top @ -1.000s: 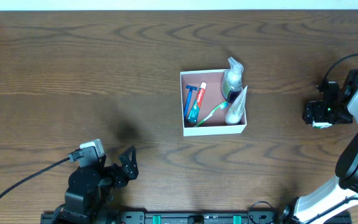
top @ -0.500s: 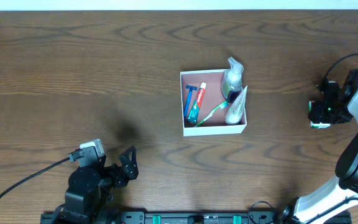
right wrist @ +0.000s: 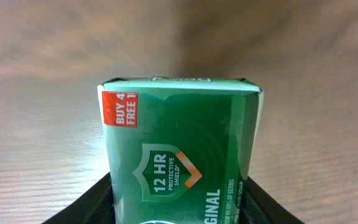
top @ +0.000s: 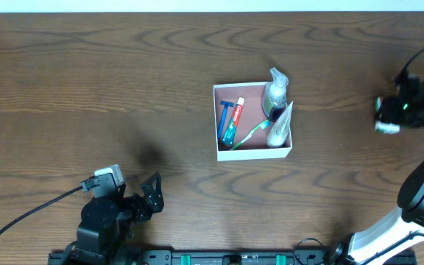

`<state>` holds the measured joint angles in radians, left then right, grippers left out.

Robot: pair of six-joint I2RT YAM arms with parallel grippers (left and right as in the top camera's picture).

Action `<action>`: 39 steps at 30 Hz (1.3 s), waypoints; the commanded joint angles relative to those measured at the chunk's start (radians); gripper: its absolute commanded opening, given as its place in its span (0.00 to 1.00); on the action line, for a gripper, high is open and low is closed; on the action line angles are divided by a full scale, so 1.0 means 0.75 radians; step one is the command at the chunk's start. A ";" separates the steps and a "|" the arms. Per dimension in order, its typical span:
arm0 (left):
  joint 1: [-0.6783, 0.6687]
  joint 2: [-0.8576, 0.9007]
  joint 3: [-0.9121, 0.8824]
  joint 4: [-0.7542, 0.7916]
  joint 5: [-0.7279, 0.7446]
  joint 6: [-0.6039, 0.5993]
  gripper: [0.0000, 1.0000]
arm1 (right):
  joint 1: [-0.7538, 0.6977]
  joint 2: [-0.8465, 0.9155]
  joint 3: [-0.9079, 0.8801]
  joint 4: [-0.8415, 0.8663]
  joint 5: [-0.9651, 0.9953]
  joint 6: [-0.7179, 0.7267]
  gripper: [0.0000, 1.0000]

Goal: Pack container
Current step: 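Lower the right gripper and grasp the Dettol soap box, then lift the soap and carry it over the white box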

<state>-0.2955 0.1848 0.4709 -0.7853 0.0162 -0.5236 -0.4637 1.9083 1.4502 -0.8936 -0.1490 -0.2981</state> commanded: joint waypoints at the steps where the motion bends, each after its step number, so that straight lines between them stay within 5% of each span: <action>1: 0.006 -0.006 0.006 0.001 -0.007 0.003 0.98 | -0.006 -0.009 0.207 -0.089 -0.318 0.057 0.42; 8: 0.006 -0.006 0.006 0.001 -0.007 0.003 0.98 | 0.073 -0.009 0.616 -0.373 -0.733 0.134 0.38; 19: 0.006 -0.006 0.006 0.001 -0.007 0.003 0.98 | 0.482 -0.009 1.160 -0.692 -0.728 0.192 0.40; 39: 0.006 -0.006 0.006 0.001 -0.007 0.003 0.98 | 1.287 -0.008 1.250 -0.675 0.309 0.905 0.40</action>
<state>-0.2955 0.1852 0.4706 -0.7853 0.0158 -0.5236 0.4519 1.9083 2.3734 -1.4059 -0.0849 0.2653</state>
